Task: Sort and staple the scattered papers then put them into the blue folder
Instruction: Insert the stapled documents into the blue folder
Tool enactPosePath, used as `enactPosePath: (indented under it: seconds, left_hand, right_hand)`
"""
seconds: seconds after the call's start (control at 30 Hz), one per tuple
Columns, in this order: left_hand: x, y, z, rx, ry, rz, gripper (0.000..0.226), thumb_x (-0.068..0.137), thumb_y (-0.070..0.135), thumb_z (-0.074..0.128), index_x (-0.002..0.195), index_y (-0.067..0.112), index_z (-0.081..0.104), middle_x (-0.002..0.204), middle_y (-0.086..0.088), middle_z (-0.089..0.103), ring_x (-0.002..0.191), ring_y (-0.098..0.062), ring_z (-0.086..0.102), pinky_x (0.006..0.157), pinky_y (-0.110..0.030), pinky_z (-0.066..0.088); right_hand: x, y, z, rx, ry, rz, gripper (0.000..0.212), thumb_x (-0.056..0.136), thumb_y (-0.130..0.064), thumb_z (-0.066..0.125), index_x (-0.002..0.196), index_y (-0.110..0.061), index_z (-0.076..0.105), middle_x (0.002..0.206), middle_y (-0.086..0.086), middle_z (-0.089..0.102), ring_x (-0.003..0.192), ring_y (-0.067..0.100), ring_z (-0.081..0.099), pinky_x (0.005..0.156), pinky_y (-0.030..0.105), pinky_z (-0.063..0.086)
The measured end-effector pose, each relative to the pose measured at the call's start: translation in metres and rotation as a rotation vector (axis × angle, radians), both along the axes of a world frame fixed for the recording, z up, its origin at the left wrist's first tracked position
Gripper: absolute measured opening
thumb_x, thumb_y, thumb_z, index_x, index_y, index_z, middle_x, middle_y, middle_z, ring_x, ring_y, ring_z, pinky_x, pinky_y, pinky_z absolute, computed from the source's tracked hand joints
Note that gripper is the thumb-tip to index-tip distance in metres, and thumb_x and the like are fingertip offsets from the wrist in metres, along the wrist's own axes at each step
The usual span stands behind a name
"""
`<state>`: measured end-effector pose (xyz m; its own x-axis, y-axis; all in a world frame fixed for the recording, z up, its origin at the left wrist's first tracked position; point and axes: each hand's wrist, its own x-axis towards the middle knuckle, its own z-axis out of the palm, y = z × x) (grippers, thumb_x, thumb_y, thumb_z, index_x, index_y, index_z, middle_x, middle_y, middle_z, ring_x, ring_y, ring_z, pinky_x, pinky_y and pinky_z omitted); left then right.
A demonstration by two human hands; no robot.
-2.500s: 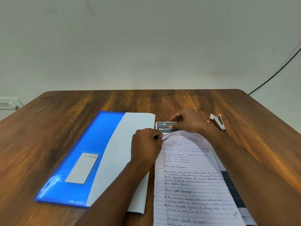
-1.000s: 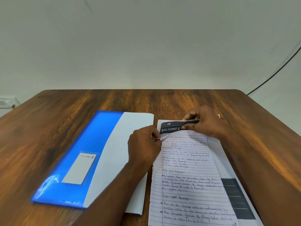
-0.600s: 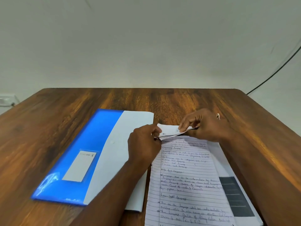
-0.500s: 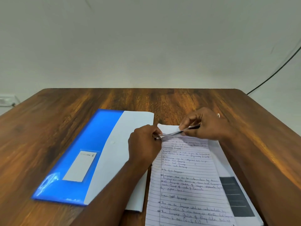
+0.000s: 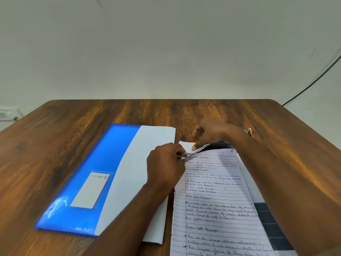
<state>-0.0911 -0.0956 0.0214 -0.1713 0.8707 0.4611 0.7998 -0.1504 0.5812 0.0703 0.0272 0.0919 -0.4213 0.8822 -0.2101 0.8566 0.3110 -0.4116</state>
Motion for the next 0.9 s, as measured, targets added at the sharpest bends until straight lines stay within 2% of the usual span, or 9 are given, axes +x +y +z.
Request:
enactPosePath:
  seconds: [0.07,0.2,0.33,0.43,0.53,0.67,0.73,0.83,0.9]
  left_hand:
    - [0.0,0.0,0.0,-0.013,0.009,0.003,0.015,0.082,0.016,0.076,0.094,0.024,0.082,0.087,0.005,0.079,0.075,-0.017,0.069,0.066,-0.023,0.042]
    - [0.0,0.001,-0.001,-0.018,0.023,0.005,0.017,0.082,0.017,0.074,0.096,0.024,0.082,0.089,0.003,0.079,0.078,-0.021,0.07,0.069,-0.03,0.054]
    - [0.0,0.001,-0.001,-0.027,-0.01,0.024,0.011,0.083,0.02,0.078,0.092,0.026,0.08,0.084,0.007,0.078,0.075,-0.016,0.069,0.066,-0.027,0.052]
    - [-0.001,0.002,-0.001,-0.039,-0.092,0.057,0.008,0.083,0.026,0.083,0.087,0.024,0.077,0.08,0.008,0.076,0.071,-0.014,0.067,0.061,-0.022,0.046]
    - [-0.003,0.004,-0.002,-0.062,-0.2,0.045,0.009,0.085,0.026,0.084,0.087,0.023,0.076,0.082,0.01,0.076,0.071,-0.011,0.067,0.061,-0.016,0.041]
    - [-0.005,0.005,-0.004,-0.061,-0.275,0.032,0.012,0.083,0.026,0.085,0.081,0.021,0.074,0.078,0.012,0.075,0.068,-0.008,0.067,0.064,-0.022,0.049]
    - [-0.006,0.007,-0.005,-0.064,-0.289,0.038,0.013,0.081,0.026,0.086,0.08,0.021,0.074,0.075,0.012,0.074,0.067,-0.007,0.068,0.066,-0.026,0.054]
    - [-0.007,0.009,-0.005,-0.075,-0.311,0.039,0.015,0.078,0.026,0.087,0.079,0.02,0.073,0.07,0.01,0.072,0.065,-0.008,0.068,0.066,-0.028,0.054]
    - [-0.006,0.008,-0.006,-0.093,-0.307,0.034,0.017,0.079,0.026,0.087,0.078,0.02,0.071,0.07,0.01,0.071,0.064,-0.008,0.066,0.063,-0.026,0.05]
  right_hand:
    - [-0.001,0.001,-0.004,-0.011,-0.001,-0.016,0.029,0.076,-0.025,0.093,0.098,-0.016,0.077,0.095,-0.004,0.075,0.092,0.013,0.068,0.089,0.035,0.058]
    - [0.0,-0.001,-0.007,-0.011,-0.012,-0.023,0.019,0.08,-0.022,0.09,0.092,-0.013,0.079,0.09,-0.002,0.077,0.086,0.013,0.07,0.083,0.033,0.06]
    - [0.003,-0.008,0.0,0.016,0.05,-0.032,0.011,0.085,-0.018,0.085,0.092,-0.014,0.078,0.09,-0.002,0.076,0.089,0.012,0.069,0.082,0.032,0.056]
    - [0.006,-0.017,0.012,0.061,0.147,-0.003,0.004,0.09,-0.014,0.08,0.092,-0.015,0.077,0.089,-0.005,0.075,0.084,0.006,0.067,0.073,0.023,0.048]
    - [0.01,-0.027,0.019,0.066,0.277,0.013,0.001,0.092,-0.014,0.077,0.093,-0.014,0.077,0.089,-0.007,0.077,0.081,0.002,0.07,0.072,0.017,0.048]
    - [0.012,-0.036,0.019,0.135,0.359,0.048,0.01,0.094,-0.024,0.075,0.093,-0.014,0.078,0.091,-0.006,0.078,0.087,0.005,0.073,0.082,0.028,0.058]
    - [0.014,-0.04,0.018,0.151,0.389,0.075,0.015,0.092,-0.031,0.077,0.094,-0.017,0.08,0.089,-0.008,0.079,0.084,0.005,0.074,0.081,0.03,0.06]
    - [0.016,-0.046,0.013,0.161,0.336,0.078,0.015,0.082,-0.022,0.087,0.096,-0.02,0.083,0.088,-0.01,0.08,0.081,0.006,0.075,0.081,0.036,0.064]
    - [0.015,-0.047,0.008,0.229,0.294,0.058,0.017,0.082,-0.016,0.087,0.095,-0.025,0.083,0.09,-0.011,0.079,0.082,0.004,0.074,0.083,0.04,0.064]
